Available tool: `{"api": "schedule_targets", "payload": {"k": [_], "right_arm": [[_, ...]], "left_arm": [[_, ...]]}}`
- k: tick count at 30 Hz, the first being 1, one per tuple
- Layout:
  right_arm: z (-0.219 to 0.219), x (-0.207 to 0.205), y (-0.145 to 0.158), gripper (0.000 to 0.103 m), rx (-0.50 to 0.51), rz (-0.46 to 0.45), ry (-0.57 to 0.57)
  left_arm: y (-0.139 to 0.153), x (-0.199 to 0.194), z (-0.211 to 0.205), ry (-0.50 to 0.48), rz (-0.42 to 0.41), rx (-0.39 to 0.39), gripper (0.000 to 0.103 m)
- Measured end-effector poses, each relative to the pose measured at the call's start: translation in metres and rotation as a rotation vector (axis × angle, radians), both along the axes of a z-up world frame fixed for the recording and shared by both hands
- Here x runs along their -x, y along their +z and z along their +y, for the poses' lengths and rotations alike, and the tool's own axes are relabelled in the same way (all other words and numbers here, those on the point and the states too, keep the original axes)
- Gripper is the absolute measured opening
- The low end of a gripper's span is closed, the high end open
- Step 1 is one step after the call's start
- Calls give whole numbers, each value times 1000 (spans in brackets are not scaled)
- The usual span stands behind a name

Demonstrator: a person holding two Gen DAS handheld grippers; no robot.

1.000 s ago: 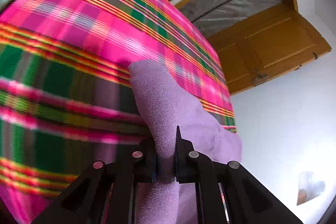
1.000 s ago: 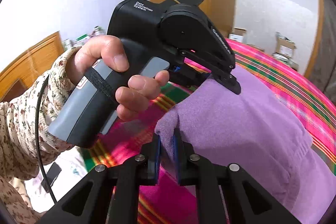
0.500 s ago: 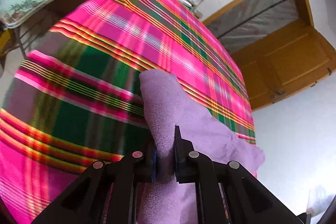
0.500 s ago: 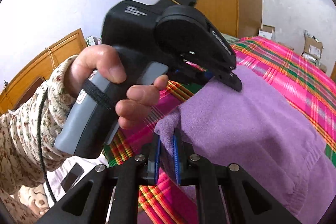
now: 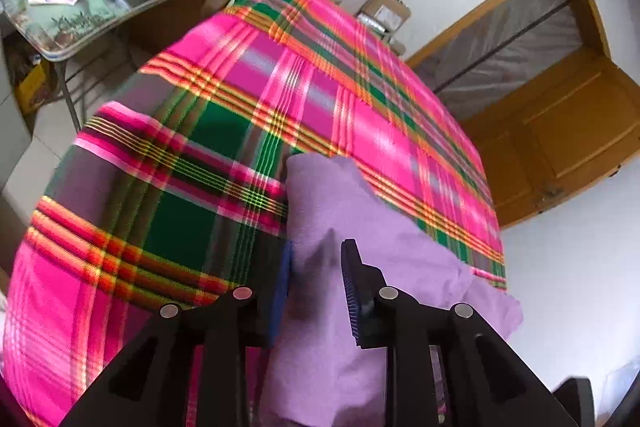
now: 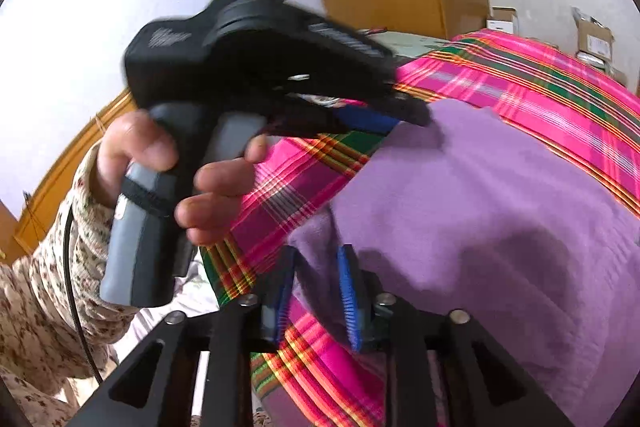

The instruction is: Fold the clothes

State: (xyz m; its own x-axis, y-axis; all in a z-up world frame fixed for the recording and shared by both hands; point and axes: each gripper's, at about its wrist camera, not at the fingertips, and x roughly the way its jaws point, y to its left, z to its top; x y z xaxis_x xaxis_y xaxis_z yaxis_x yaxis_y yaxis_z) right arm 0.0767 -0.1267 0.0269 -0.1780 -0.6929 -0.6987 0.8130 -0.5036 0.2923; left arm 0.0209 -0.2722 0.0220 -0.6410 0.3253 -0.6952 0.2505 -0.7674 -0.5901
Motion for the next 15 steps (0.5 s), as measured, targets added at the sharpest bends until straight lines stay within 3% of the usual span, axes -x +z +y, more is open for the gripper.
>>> {"api": "schedule_targets", "payload": {"k": [3,10,15], "right_arm": [[18,2,8,26,32,-6,-37],[68,-8,27,27,101,-2,-119],[121,-12,24,27,68,36,-251]], "left_arm": [[10,-11,4,11,14,34,35],[34,-38,37,-12,38,120,35],[48,-50,85,-91,65,186,35]]}}
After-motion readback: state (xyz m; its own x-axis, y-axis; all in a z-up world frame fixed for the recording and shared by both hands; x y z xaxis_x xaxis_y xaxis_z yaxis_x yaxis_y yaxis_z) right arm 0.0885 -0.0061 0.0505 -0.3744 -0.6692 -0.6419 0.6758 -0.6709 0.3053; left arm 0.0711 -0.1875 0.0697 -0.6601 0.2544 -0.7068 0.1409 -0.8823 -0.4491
